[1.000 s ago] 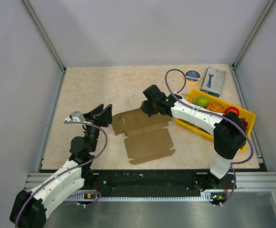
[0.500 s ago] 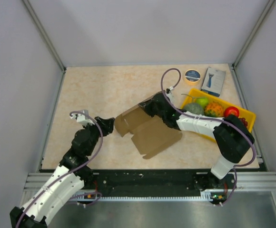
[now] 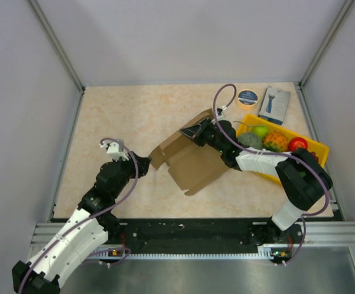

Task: Fold the paper box

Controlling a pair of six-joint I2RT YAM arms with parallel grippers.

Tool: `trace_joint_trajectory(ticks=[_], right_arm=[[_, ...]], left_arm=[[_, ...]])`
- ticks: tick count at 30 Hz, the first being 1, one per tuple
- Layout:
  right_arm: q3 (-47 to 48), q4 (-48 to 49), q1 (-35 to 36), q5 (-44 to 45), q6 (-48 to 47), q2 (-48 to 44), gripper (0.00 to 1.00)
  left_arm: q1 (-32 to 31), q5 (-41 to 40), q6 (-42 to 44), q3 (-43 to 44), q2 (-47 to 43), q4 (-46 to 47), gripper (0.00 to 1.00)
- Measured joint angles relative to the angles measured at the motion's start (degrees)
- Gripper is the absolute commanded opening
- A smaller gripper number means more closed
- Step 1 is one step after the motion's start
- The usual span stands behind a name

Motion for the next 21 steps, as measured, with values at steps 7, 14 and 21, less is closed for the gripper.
trace_joint_trajectory(ticks=[7,14,21], right_arm=[[-0.39,6.97,-4.46,-8.41,1.7,3.48,0.0],[-0.98,10.45,-4.9,-11.93,3.17,5.7,0.0],[-1.18,12.44,-5.05,-12.79,2.51,6.49,0.02]], left_arm=[[0.02,9.44,5.27,3.21,7.43,1.86,0.41],[-0.48,7.91,9.29,5.53,14.12,2.19,0.4],[-0.76,5.31,12.26,7.17,12.68,1.62,0.52]])
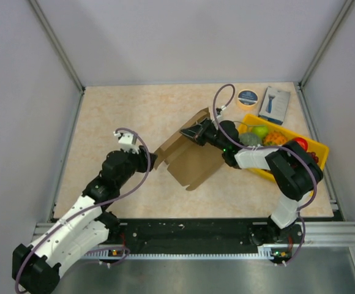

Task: Fold the paper box

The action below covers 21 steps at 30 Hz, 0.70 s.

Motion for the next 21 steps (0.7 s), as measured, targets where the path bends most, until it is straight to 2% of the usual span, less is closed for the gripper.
trace_joint_trajectory(ticks=[3,7,9,12,14,15,17,21], right_arm=[[0.07,0.63,-0.07,-0.85,-0.79,1.01,0.04],[0.15,0.96,-0.17,-2.01,-1.92,1.7,0.06],[0.17,1.2,-0.31,-2.56,-2.34,1.92,0.07],[0.33,2.43,-0.74,-3.56,-2.38,2.67,0.07],[0.98,3.5,-0.96,-4.22,-2.27,4.0,0.08],[1.33,4.02,-1.03,-4.57,-2.05,4.81,0.08],[1.68,4.83,-1.2,-5.05,-1.73,6.03,0.1],[1.68,5.44,-1.25,-5.81,-1.2,6.69,0.13]], left_arm=[[0.02,2.32,0.24,1.64,-0.68,-1.14,0.5],[-0.04,7.15,1.27,8.28,2.6,-5.09,0.47],[-0.04,7.23,2.6,10.54,4.2,-5.31,0.39],[-0.04,6.6,4.83,12.81,7.85,-5.9,0.31],[-0.04,6.6,6.27,14.01,11.43,-6.4,0.34],[-0.04,6.75,7.04,14.47,13.35,-6.75,0.41],[-0.04,7.72,8.41,14.67,16.11,-7.45,0.45],[-0.07,8.17,10.45,14.64,18.01,-8.24,0.47]])
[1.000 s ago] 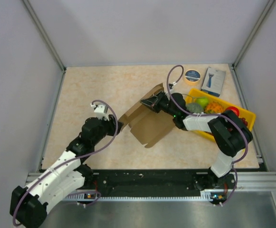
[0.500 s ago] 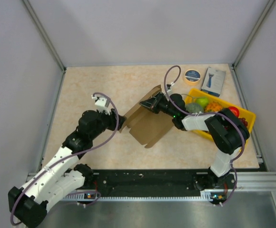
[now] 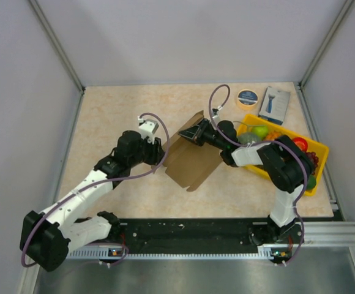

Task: Fold the paper box

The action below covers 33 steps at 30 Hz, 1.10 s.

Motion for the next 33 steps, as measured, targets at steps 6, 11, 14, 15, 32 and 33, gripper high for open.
trace_joint_trajectory(ticks=[6,11,14,15,32,33], right_arm=[[0.37,-0.17,0.0,-0.57,-0.04,0.07,0.15],[1.16,0.52,-0.28,-1.53,0.57,1.95,0.2],[1.18,0.46,-0.39,-1.84,0.87,2.14,0.25],[1.27,0.35,-0.46,-1.95,0.87,2.16,0.25],[2.58,0.55,-0.48,-3.52,4.37,3.1,0.0],[2.58,0.68,-0.48,-3.63,4.55,3.19,0.0]], left_arm=[[0.02,-1.79,2.21,-0.22,-0.07,-0.13,0.39],[0.02,-2.62,2.97,-0.92,-0.28,-0.09,0.37],[-0.07,-2.86,3.52,-0.92,0.46,0.37,0.35],[-0.17,-3.04,3.76,-0.92,0.76,0.7,0.34],[-2.27,-7.67,-0.33,-4.46,-3.1,2.05,0.44],[-2.27,-9.35,-1.97,-5.44,-5.7,1.53,0.44]])
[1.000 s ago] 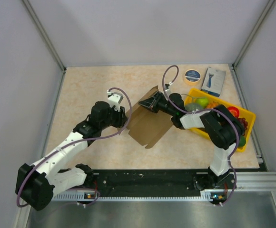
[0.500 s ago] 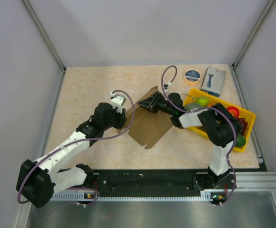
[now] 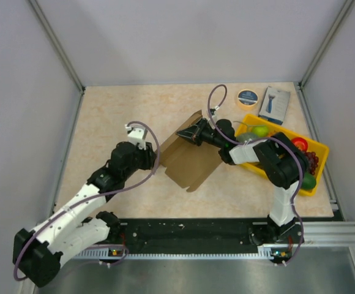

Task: Fold the paper box

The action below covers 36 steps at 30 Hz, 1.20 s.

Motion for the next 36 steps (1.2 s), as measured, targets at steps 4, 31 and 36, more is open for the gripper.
trace_joint_trajectory(ticks=[4,31,36], right_arm=[[0.0,1.09,0.0,-0.35,0.63,0.55,0.0],[-0.02,4.85,-0.59,-1.64,3.28,2.62,0.0],[-0.02,5.03,-0.63,-1.42,4.11,2.82,0.0]], left_arm=[[0.02,-7.39,-6.38,-1.11,-10.16,-4.28,0.53],[0.15,-2.75,-11.13,-9.99,6.43,11.63,0.29],[-0.57,-1.9,-9.53,-9.99,8.81,14.78,0.4]])
